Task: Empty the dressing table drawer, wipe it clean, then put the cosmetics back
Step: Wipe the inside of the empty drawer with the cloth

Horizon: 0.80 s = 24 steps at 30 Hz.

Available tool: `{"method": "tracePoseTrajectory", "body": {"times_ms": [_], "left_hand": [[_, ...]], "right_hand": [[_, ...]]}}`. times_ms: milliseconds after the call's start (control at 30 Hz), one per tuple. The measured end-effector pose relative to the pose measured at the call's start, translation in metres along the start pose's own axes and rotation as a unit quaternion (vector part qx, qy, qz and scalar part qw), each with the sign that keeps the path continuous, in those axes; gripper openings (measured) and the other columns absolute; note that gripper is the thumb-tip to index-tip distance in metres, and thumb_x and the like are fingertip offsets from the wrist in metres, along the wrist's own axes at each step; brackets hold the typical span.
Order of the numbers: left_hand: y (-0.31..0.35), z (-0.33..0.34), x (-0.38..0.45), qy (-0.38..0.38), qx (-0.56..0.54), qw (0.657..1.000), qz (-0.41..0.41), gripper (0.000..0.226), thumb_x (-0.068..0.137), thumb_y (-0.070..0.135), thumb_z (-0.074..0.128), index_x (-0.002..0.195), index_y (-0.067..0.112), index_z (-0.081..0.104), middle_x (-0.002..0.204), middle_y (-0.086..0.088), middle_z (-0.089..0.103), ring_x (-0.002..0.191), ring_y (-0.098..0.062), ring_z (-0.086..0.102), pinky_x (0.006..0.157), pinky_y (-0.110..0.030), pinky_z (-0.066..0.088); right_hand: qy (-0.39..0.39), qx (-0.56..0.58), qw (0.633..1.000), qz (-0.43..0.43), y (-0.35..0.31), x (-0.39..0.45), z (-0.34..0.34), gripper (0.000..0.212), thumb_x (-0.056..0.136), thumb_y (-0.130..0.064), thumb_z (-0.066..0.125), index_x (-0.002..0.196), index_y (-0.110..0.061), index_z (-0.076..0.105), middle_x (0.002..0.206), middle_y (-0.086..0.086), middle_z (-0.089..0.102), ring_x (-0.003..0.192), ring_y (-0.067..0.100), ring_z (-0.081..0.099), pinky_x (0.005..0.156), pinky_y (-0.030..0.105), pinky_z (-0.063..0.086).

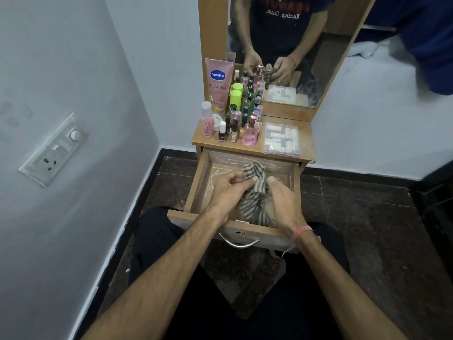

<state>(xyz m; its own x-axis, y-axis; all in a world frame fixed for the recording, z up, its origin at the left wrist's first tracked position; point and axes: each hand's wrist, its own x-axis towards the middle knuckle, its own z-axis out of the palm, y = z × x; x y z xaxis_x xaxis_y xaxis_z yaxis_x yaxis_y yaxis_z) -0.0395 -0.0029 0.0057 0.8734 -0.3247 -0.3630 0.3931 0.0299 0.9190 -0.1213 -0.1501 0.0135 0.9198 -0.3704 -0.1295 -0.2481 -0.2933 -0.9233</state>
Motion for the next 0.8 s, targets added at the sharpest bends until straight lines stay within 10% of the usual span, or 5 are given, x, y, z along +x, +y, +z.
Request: {"method": "tracePoseTrajectory", "body": {"times_ms": [167, 267, 367, 533, 800], "left_hand": [[0.007, -0.008, 0.0, -0.018, 0.064, 0.998, 0.022, 0.016, 0.095, 0.022, 0.088, 0.108, 0.017, 0.081, 0.101, 0.006, 0.083, 0.101, -0.012, 0.078, 0.085, -0.028, 0.062], [0.019, -0.02, 0.002, -0.05, 0.079, 0.995, 0.021, 0.011, 0.105, 0.023, 0.075, 0.116, 0.022, 0.071, 0.108, 0.006, 0.083, 0.108, -0.011, 0.076, 0.093, -0.031, 0.056], [0.027, -0.022, 0.005, -0.091, 0.107, 0.99, 0.03, 0.015, 0.109, 0.029, 0.07, 0.121, 0.022, 0.065, 0.112, -0.008, 0.084, 0.111, -0.028, 0.079, 0.101, -0.048, 0.061], [0.035, -0.019, 0.004, -0.059, 0.012, 0.997, -0.047, 0.025, 0.106, 0.029, 0.073, 0.125, 0.013, 0.071, 0.116, -0.009, 0.083, 0.102, -0.02, 0.078, 0.089, -0.035, 0.062], [0.029, -0.046, 0.003, -0.09, 0.034, 0.995, -0.036, 0.041, 0.088, -0.016, 0.078, 0.12, 0.01, 0.077, 0.118, -0.01, 0.083, 0.118, -0.029, 0.077, 0.103, -0.049, 0.062]], "right_hand": [[-0.008, -0.04, 0.998, -0.047, 0.0, -0.002, -0.002, 0.026, 0.102, -0.05, 0.067, 0.109, -0.026, 0.076, 0.115, -0.006, 0.073, 0.107, 0.009, 0.071, 0.09, 0.03, 0.06], [-0.001, 0.208, 0.978, 0.034, -0.003, 0.003, -0.008, 0.033, 0.108, -0.021, 0.062, 0.118, 0.009, 0.069, 0.119, 0.022, 0.075, 0.102, 0.03, 0.075, 0.088, 0.042, 0.065], [-0.015, 0.313, 0.942, 0.118, -0.01, 0.007, -0.013, 0.046, 0.106, -0.036, 0.064, 0.127, 0.004, 0.071, 0.12, 0.027, 0.075, 0.111, 0.047, 0.074, 0.1, 0.054, 0.06], [-0.169, 0.442, 0.853, 0.219, -0.013, 0.004, -0.013, 0.075, 0.107, -0.063, 0.049, 0.151, -0.002, 0.056, 0.147, 0.028, 0.061, 0.138, 0.044, 0.059, 0.116, 0.058, 0.047], [-0.171, 0.313, 0.923, 0.142, 0.005, 0.022, -0.028, 0.052, 0.085, 0.02, 0.073, 0.132, -0.003, 0.067, 0.135, 0.028, 0.068, 0.127, 0.049, 0.065, 0.096, 0.057, 0.06]]}}
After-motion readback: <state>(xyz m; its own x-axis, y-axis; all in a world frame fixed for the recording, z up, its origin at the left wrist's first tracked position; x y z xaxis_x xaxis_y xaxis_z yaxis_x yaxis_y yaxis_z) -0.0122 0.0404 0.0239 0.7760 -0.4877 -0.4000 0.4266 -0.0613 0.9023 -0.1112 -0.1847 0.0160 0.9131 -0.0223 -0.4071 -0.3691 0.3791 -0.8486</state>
